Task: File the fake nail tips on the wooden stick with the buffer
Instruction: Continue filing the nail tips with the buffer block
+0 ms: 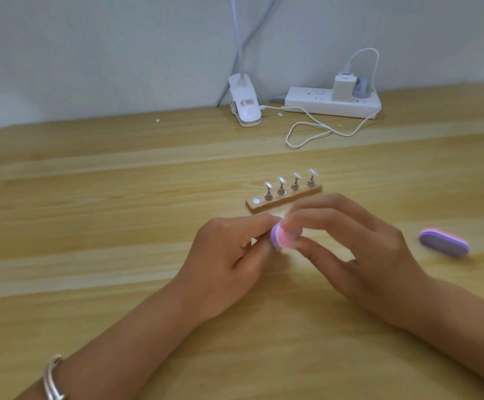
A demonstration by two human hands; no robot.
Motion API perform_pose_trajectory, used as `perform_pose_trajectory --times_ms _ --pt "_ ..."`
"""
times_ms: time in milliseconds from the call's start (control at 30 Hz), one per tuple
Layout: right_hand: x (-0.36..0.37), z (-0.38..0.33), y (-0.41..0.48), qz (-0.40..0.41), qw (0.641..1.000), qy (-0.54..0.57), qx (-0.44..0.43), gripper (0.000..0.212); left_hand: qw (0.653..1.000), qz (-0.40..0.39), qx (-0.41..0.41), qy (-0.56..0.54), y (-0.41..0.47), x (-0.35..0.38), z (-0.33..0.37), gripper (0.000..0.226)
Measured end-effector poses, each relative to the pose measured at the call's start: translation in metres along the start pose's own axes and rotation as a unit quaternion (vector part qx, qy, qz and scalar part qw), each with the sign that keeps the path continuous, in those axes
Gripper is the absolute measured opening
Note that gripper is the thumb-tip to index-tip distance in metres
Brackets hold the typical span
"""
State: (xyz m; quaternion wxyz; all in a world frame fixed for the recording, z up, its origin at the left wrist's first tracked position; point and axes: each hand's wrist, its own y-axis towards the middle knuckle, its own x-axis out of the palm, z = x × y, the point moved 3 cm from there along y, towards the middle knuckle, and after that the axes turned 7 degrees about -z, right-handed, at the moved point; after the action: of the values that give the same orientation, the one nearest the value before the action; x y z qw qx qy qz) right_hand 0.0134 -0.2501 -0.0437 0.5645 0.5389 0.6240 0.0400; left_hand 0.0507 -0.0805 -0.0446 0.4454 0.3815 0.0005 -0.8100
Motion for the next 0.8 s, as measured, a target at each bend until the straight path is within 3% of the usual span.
perform_pose_trajectory --times_ms 133,300,433,600,700,800 --pt "-0.005 0.007 0.001 0.000 0.998 0.021 0.052 0.009 0.999 0.014 -0.008 -0.035 0.000 0.000 -0.001 0.020" --pt "0.001 0.006 -0.001 -0.001 0.999 -0.017 0.037 0.009 0.999 0.017 -0.007 -0.029 0.001 -0.001 -0.005 0.019" --pt "-0.015 0.033 0.004 0.033 0.987 -0.017 0.154 0.006 0.998 0.047 -0.025 -0.025 0.000 0.000 -0.005 0.018" --pt "-0.027 0.043 0.008 0.094 0.961 0.085 0.246 0.006 0.985 0.155 -0.076 -0.001 0.016 -0.011 -0.015 0.007" --pt "-0.024 0.047 0.008 0.083 0.947 0.127 0.284 0.008 0.985 0.122 -0.120 -0.018 0.028 -0.010 -0.025 0.023" --pt "-0.020 0.048 0.009 0.069 0.947 0.112 0.292 0.009 0.981 0.115 -0.150 -0.044 0.034 -0.012 -0.037 0.020"
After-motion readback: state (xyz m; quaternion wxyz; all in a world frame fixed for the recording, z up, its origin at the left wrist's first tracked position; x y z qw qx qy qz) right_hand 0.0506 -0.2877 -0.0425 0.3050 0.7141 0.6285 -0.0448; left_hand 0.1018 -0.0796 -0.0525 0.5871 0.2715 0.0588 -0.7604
